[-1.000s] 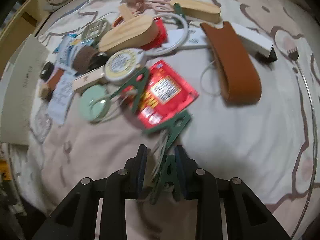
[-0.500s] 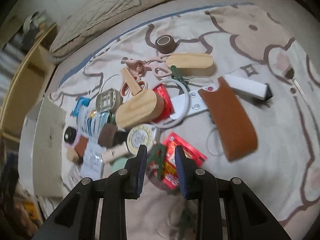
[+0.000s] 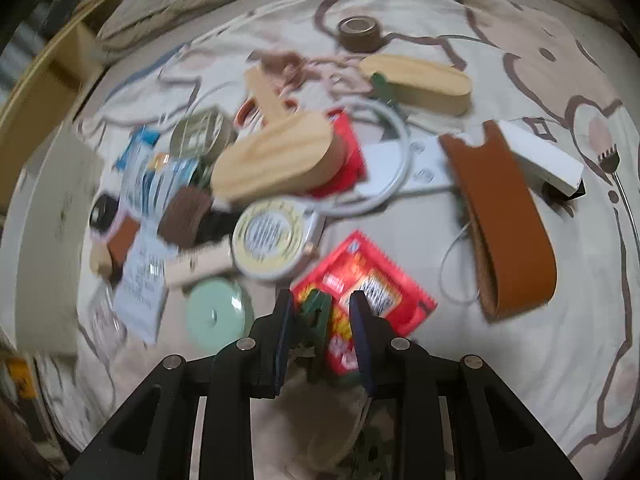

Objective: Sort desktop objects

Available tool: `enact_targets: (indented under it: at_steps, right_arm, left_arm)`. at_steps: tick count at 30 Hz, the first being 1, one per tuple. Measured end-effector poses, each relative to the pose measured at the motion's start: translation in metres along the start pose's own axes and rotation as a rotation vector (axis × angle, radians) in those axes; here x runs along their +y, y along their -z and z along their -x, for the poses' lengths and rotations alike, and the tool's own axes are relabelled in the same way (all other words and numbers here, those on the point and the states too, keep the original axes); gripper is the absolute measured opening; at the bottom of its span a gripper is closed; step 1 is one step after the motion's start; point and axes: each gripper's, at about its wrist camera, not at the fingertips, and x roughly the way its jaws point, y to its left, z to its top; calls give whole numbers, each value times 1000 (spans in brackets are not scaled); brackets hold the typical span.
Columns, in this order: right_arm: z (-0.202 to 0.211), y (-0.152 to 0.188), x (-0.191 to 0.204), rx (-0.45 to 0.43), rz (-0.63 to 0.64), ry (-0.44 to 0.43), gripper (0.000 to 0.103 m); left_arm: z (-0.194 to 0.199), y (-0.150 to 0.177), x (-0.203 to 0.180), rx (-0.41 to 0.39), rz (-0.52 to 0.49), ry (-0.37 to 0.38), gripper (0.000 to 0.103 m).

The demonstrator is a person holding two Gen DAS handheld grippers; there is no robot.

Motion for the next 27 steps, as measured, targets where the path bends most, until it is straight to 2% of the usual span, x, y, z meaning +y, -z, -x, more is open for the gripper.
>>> enact_targets:
  at_steps: [10, 19, 23, 27]
  right_arm:
    - [-4, 40, 23, 84, 59, 3, 29]
    - [-4, 65, 63, 158, 141, -92, 29]
    - [-4, 78, 85, 217, 205, -172, 29]
    - [13, 76, 91, 172, 251, -199, 29]
  left_arm:
    - [1, 5, 2, 14, 9, 10, 103]
    - [8, 9, 4, 10, 18, 5, 103]
    - [11, 9, 4, 7, 22, 14, 103]
    - [13, 11, 3, 16, 31, 24, 103]
